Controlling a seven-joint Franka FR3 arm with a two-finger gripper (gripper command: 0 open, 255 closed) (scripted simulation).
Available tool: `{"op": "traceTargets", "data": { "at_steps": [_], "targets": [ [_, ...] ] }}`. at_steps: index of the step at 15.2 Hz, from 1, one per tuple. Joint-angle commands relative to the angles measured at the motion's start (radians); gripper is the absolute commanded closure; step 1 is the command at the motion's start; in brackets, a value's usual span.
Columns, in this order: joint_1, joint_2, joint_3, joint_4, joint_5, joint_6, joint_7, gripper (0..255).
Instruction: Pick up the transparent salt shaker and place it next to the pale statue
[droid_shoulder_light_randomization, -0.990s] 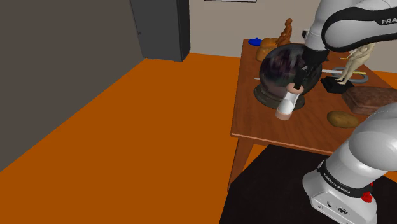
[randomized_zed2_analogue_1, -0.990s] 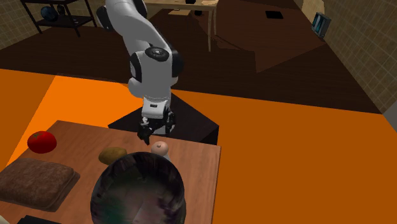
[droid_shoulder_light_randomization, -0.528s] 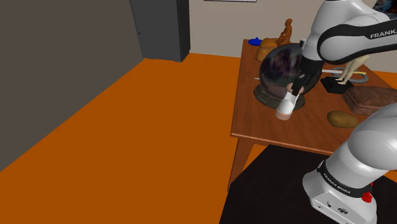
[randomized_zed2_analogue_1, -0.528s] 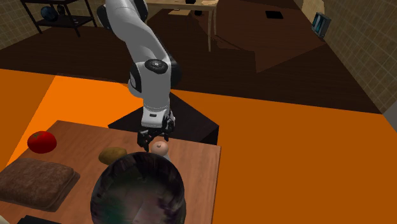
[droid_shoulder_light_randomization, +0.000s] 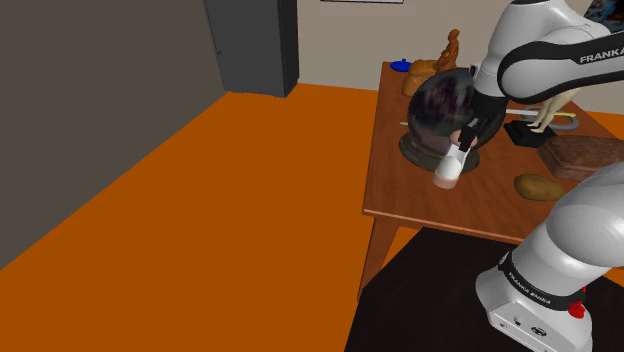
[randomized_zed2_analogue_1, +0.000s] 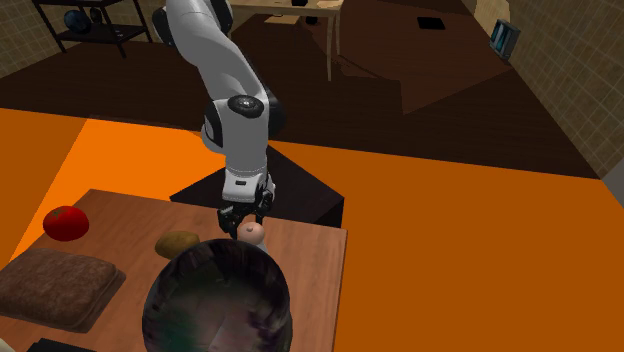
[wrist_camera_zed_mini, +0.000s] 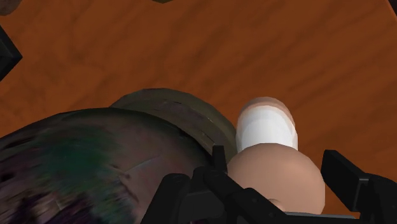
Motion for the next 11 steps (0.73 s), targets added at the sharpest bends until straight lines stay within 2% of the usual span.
{"op": "traceTargets", "data": {
  "at_steps": [1, 9, 11],
  "targets": [
    [0.000, 0.000, 0.000, -0.001, 0.000, 0.000, 0.000, 255],
    [0.000, 0.000, 0.000, -0.001, 0.000, 0.000, 0.000, 255],
    [0.004, -0.014, 0.007, 0.018, 0.010, -0.033, -0.007, 255]
  ]
}}
